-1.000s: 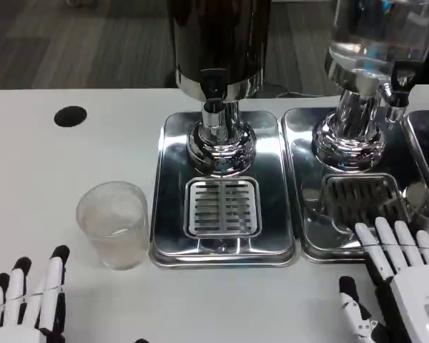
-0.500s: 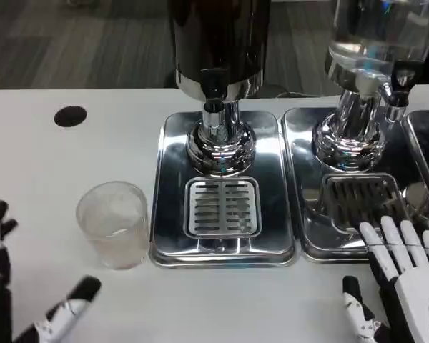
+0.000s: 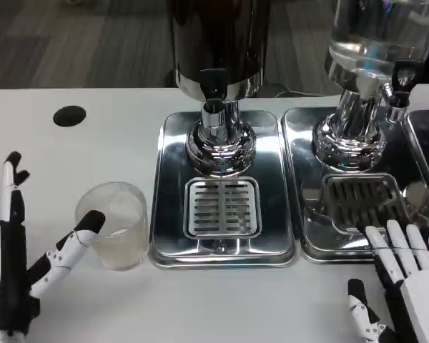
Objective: Grasp the cup under the faucet to collect the drink, then remove the cup.
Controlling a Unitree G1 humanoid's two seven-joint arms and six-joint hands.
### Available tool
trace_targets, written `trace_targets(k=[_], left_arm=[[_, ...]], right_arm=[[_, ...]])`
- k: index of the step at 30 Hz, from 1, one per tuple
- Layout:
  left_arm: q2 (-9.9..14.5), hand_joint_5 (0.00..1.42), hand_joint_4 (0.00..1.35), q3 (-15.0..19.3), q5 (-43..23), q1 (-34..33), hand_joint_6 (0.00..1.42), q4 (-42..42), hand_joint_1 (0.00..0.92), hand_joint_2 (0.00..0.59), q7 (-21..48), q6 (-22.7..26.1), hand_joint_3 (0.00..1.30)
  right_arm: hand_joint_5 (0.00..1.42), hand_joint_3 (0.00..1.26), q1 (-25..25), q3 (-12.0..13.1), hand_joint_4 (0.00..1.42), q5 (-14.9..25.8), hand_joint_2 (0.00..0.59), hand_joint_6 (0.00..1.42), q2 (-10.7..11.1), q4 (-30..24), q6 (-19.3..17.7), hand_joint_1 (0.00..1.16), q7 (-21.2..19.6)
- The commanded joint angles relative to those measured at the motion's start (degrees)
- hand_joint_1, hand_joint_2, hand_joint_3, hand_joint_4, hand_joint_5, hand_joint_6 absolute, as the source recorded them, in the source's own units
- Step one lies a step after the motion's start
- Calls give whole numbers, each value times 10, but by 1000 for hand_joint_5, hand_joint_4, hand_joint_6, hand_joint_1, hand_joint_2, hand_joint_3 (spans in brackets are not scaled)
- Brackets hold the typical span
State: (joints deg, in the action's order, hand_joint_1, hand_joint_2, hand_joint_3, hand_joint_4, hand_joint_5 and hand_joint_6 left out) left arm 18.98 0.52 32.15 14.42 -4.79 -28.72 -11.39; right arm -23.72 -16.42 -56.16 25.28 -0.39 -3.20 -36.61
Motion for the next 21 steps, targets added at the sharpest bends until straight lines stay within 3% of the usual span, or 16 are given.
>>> trace_targets(k=[1, 11, 21], left_arm=[[-5, 18, 0, -14, 6, -35, 0, -40, 0, 33, 15, 16, 0], [-9, 36, 0, -43, 19, -57, 2, -65, 0, 30, 9, 28, 4], [-5, 39, 0, -32, 23, -40, 7, -48, 0, 28, 11, 29, 5]], right_arm=[[0, 95, -2, 4, 0, 6, 461, 0, 2, 7, -7, 35, -4], [0, 95, 3, 4, 0, 9, 461, 0, -1, 14, -12, 35, -7], [0, 101, 21, -5, 0, 10, 461, 0, -4, 29, -17, 36, -5]])
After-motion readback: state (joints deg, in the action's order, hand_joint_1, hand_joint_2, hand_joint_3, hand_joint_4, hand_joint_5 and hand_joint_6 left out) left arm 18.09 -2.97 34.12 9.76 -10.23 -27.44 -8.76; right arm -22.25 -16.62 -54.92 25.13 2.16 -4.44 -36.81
